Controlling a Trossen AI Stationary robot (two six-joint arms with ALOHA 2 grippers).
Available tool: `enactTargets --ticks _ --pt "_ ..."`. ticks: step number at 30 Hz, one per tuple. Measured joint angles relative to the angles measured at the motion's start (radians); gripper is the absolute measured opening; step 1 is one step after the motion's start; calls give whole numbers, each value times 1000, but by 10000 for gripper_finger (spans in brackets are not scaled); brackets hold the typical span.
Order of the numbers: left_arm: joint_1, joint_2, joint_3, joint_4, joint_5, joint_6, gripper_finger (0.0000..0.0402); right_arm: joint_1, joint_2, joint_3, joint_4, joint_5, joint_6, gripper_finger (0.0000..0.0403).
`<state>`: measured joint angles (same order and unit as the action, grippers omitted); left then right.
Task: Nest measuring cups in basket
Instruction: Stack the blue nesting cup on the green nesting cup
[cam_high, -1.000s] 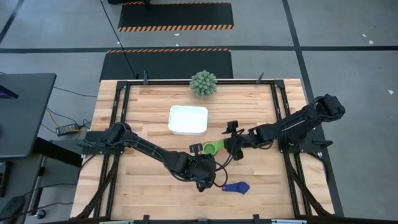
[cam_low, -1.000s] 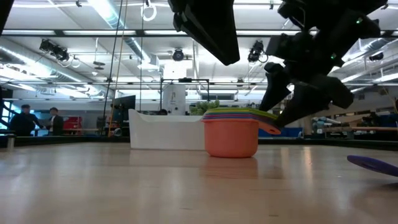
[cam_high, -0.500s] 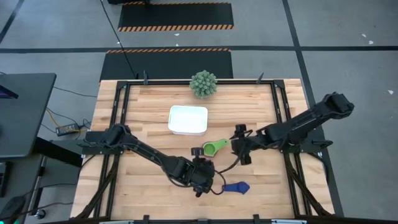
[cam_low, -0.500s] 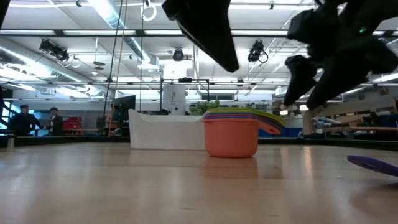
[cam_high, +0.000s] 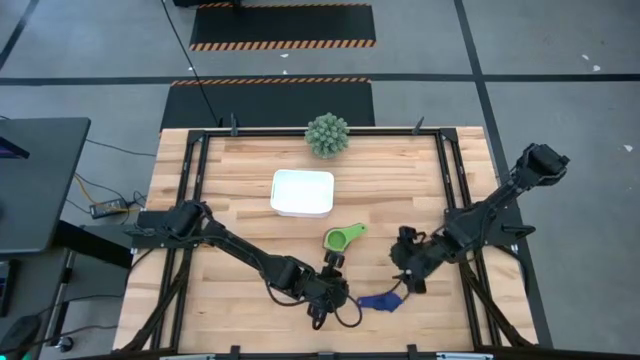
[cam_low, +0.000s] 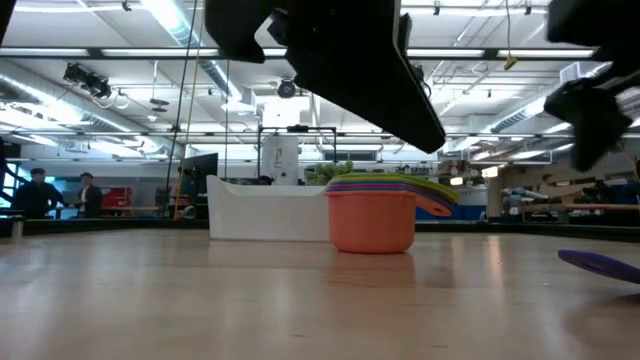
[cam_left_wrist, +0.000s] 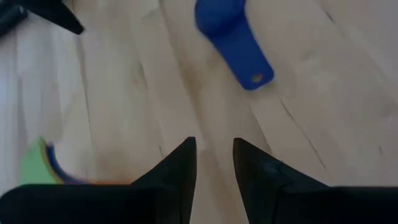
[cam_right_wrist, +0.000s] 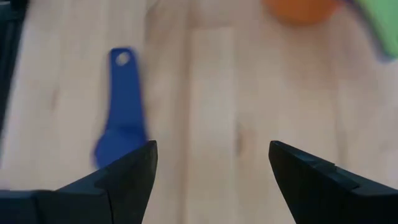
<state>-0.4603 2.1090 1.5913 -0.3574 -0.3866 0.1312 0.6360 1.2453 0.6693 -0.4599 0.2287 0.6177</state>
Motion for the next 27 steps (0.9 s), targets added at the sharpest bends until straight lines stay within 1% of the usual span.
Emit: enactTargets --ticks 3,5,6,9,13,15,17,20,23,27 --pt "0 16 3 53 20 92 112 74 0 0 -4 1 116 315" --pt "2 33 1 70 49 152 112 126 0 0 -5 34 193 315" --pt "4 50 1 113 69 180 112 153 0 0 -7 60 229 315" --pt "2 81 2 170 100 261 112 233 0 -1 -21 137 321 315" --pt "-13 110 4 204 88 352 112 328 6 0 -33 265 441 315" --pt "-19 126 6 252 78 380 112 365 12 0 -44 313 490 315" --pt "-28 134 5 267 52 408 112 388 20 0 -41 339 528 315" --pt "-35 153 6 325 47 442 112 407 34 0 -41 377 561 315" --pt "-33 163 7 368 40 457 112 411 54 0 -42 380 569 315" --pt "-25 175 6 368 36 471 112 411 74 0 -37 381 564 315"
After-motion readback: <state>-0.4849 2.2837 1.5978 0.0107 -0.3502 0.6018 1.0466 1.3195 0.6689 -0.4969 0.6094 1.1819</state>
